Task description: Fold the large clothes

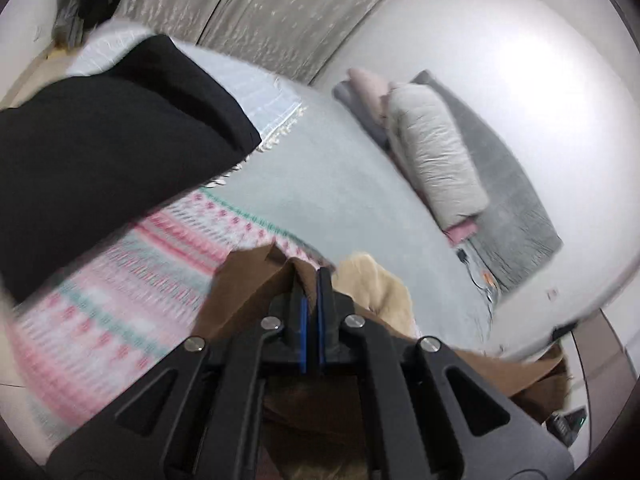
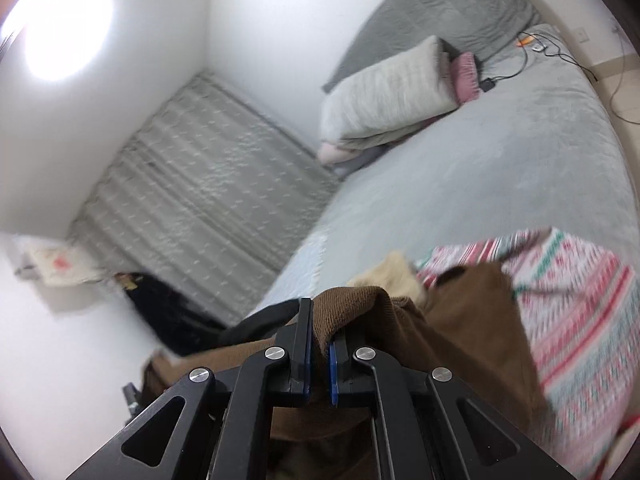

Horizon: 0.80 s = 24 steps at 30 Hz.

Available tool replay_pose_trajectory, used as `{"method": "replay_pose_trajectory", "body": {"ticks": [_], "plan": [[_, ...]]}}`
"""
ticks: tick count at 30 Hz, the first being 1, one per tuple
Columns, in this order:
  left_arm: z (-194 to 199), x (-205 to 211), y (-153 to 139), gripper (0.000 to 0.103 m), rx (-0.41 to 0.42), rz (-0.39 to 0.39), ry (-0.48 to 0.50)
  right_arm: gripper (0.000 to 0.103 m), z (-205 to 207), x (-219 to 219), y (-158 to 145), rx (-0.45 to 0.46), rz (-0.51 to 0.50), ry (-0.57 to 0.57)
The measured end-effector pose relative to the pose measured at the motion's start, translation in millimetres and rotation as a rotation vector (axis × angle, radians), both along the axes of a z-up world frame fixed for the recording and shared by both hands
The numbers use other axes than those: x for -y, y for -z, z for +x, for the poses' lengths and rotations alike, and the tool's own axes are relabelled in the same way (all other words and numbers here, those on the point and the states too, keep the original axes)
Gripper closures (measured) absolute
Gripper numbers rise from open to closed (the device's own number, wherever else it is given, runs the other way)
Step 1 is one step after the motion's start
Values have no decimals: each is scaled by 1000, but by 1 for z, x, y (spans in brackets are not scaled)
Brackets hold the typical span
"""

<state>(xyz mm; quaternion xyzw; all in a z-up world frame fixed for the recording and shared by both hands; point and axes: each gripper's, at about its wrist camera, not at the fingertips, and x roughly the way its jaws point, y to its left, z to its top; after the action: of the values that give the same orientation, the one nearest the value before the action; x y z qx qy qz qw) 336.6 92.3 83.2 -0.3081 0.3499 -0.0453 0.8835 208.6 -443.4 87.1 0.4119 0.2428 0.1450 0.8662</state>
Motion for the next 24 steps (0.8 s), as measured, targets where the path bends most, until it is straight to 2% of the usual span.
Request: {"method": "replay_pose_trajectory", "body": {"ticks": [2,3,4,5,6,7,8,9,10,11,12,13,15,17,19,21,23,24], "plan": [[72,20,26,96,-84,37,69,98,69,4,18,-83,-21,54],[103,26,47,92,-143,33,98,97,92,8,29,-120,-19,77],[130,28,73,90,-224,8,116,97,129,15,52,-189,-10,115],[150,23,101,90,-318,-25,102,97,154,18,75,-254,-10,128],[158,12,121,92,-369,-65,55,95,178,19,99,-338,-33,124],[162,-4,137,93,-385,-127,5,90,198,19,124,-437,-52,111],[164,-16,143,93,-382,-171,-7,88,212,22,151,-518,-42,96],[167,-28,146,93,-371,-203,-9,88,214,28,163,-525,-19,104],[167,-39,145,92,-349,-205,-14,88,213,35,169,-511,2,120],[162,-46,141,92,-315,-167,-25,88,212,45,170,-492,4,141],[158,-47,135,92,-291,-110,-12,86,210,52,167,-482,-20,156],[154,-42,131,92,-276,-42,35,85,206,54,156,-449,-85,154],[145,-23,122,92,-236,99,160,78,201,39,132,-366,-257,58],[129,-5,113,86,-188,190,231,62,193,6,109,-287,-476,-81],[119,8,109,68,-162,198,287,46,181,-33,96,-212,-677,-185],[110,29,107,63,-161,210,348,43,170,-89,94,-141,-888,-353],[106,47,107,61,-160,227,392,42,164,-134,101,-72,-1031,-490],[106,57,109,57,-162,237,420,42,164,-150,105,-48,-1074,-536]]}}
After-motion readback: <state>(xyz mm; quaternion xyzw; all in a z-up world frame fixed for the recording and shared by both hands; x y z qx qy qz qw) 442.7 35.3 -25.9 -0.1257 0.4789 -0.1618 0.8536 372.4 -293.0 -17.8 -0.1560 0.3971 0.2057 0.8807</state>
